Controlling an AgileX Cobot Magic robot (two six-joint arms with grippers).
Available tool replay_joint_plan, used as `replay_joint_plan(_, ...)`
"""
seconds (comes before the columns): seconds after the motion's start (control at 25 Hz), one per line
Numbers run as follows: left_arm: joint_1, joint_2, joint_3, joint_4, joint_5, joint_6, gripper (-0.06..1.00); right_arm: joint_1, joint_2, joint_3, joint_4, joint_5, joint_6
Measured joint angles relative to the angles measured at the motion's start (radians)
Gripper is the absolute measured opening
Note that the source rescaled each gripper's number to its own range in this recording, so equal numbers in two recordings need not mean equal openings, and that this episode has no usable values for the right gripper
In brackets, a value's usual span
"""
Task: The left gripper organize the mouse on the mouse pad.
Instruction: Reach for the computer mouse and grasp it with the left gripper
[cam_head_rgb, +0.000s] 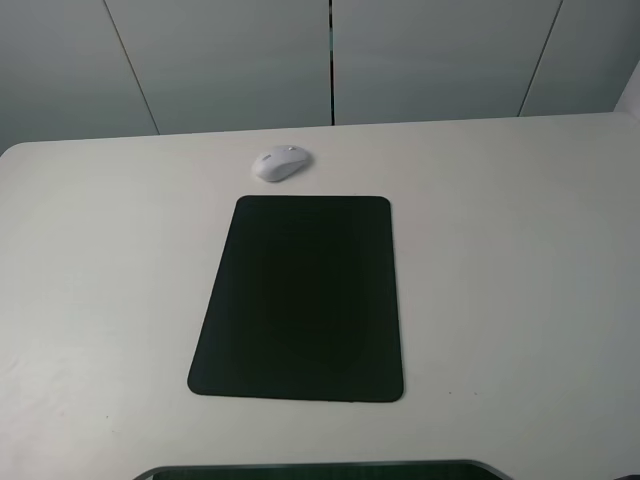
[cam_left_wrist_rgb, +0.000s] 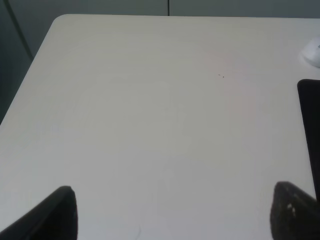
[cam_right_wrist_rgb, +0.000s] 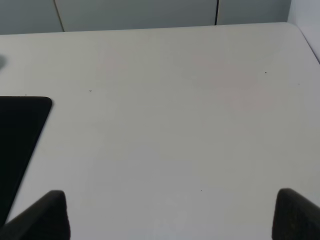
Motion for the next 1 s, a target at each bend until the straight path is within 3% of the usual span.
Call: replay_joint_plan(1.0, 0.000, 0.000, 0.000, 0.000, 0.000, 0.000, 0.96, 0.000, 0.000, 0.000, 0.000, 0.000, 0.000)
